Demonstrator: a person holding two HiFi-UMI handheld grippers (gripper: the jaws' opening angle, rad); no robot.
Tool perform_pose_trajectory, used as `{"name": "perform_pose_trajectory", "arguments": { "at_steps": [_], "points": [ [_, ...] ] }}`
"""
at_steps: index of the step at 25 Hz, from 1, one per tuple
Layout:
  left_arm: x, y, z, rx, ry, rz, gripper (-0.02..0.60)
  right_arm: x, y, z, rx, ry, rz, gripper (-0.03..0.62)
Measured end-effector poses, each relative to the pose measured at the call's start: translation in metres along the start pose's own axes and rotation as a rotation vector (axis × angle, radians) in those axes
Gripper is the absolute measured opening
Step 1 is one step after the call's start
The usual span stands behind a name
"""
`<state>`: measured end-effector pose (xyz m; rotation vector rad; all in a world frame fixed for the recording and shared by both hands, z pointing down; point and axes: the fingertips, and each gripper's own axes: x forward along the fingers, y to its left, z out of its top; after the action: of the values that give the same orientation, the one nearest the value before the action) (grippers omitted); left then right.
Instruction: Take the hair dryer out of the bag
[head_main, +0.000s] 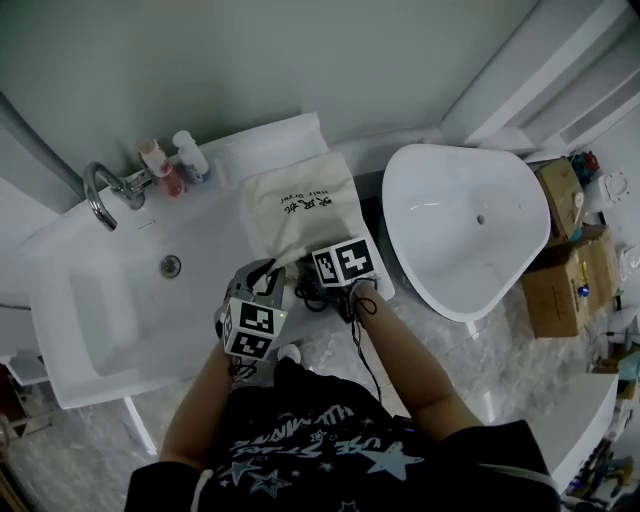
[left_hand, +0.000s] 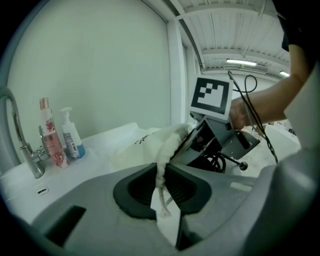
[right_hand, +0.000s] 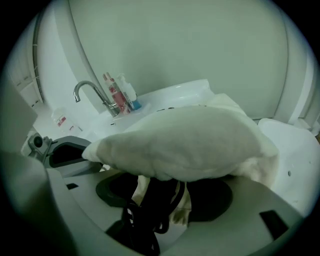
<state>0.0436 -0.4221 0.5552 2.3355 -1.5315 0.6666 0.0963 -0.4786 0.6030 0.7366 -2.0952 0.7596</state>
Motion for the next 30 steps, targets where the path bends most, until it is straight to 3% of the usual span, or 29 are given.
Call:
{"name": "perform_pose_trajectory", "arguments": {
  "at_steps": [2, 5, 12, 17, 30],
  "points": [
    [0.000, 0.000, -0.001, -0.004, 0.000, -0.001, 0.061, 0.007, -0.003, -0.002, -0.007, 0.028, -0.027, 0.298],
    [0.001, 0.001, -0.002, -0.014, 0.002, -0.004, 0.061, 0.015, -0.007, -0.005, -0.016, 0.072, -0.052, 0.239],
    [0.004, -0.002, -0.002, -0.026, 0.000, -0.014, 0.061, 0.020, -0.007, -0.004, -0.094, 0.116, -0.078, 0.252],
    [0.005, -0.004, -0.001, -0.027, 0.002, -0.017, 0.061, 0.018, -0.008, -0.003, -0.078, 0.105, -0.079, 0.213],
    [-0.003, 0.003, 0.011, -0.047, -0.004, 0.029, 0.061, -0.025, 0.007, -0.022, -0.017, 0.082, 0.002, 0.184]
  ]
}}
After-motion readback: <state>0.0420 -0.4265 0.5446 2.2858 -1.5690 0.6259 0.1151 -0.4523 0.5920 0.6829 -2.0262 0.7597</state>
